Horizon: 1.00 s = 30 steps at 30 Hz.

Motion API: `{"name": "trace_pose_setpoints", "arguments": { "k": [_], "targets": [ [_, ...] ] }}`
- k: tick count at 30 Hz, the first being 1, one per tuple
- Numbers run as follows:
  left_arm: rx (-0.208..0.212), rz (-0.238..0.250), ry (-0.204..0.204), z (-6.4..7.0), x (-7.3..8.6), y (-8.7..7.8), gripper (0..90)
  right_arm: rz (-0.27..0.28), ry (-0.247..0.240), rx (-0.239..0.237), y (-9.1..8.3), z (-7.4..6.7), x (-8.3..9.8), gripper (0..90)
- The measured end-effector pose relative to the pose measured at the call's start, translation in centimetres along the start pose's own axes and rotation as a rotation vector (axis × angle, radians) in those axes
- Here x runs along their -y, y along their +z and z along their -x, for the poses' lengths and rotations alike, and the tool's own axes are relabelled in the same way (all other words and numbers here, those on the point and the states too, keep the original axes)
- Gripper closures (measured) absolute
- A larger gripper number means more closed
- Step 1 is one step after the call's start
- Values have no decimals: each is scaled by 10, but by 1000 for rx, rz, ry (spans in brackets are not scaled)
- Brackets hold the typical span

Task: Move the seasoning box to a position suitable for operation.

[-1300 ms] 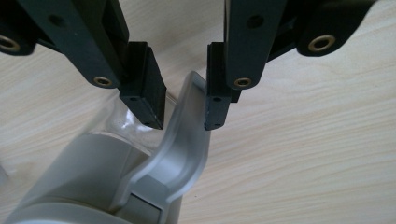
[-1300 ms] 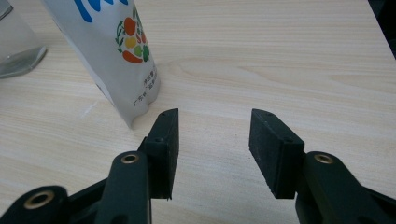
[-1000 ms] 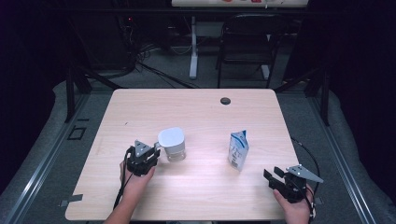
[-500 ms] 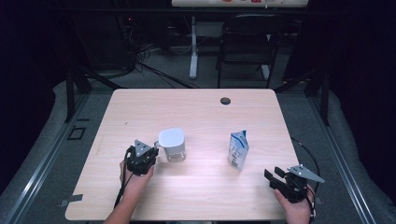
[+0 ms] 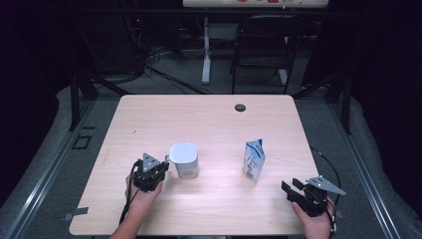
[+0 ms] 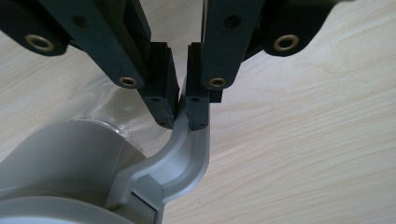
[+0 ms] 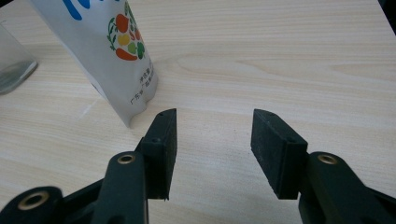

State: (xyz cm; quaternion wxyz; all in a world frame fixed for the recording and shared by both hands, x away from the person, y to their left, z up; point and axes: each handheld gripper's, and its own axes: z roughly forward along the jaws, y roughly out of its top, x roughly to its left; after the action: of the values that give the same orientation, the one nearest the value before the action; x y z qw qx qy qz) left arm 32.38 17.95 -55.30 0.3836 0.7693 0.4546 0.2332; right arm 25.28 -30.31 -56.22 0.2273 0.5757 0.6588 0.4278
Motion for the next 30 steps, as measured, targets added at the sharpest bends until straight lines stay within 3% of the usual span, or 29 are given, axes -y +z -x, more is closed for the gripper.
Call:
{"name": "trace_pose_setpoints", "arguments": {
  "k": [8, 10, 17, 22, 30],
  "targets": [
    [6, -15, 5, 8, 7, -12, 841, -5, -4, -4, 0, 0, 0, 510],
    [11, -12, -1, 12, 10, -15, 841, 8, -3, -25, 0, -2, 0, 503],
    [27, -42, 5, 27, 16, -29, 841, 5, -36, -40, -1, -7, 0, 502],
    [32, -57, 32, 38, 22, -40, 843, -3, -44, -38, -1, -8, 0, 503],
    [38, -53, 54, 42, 22, -40, 843, 0, -62, -39, -1, -11, 0, 513]
  ]
}}
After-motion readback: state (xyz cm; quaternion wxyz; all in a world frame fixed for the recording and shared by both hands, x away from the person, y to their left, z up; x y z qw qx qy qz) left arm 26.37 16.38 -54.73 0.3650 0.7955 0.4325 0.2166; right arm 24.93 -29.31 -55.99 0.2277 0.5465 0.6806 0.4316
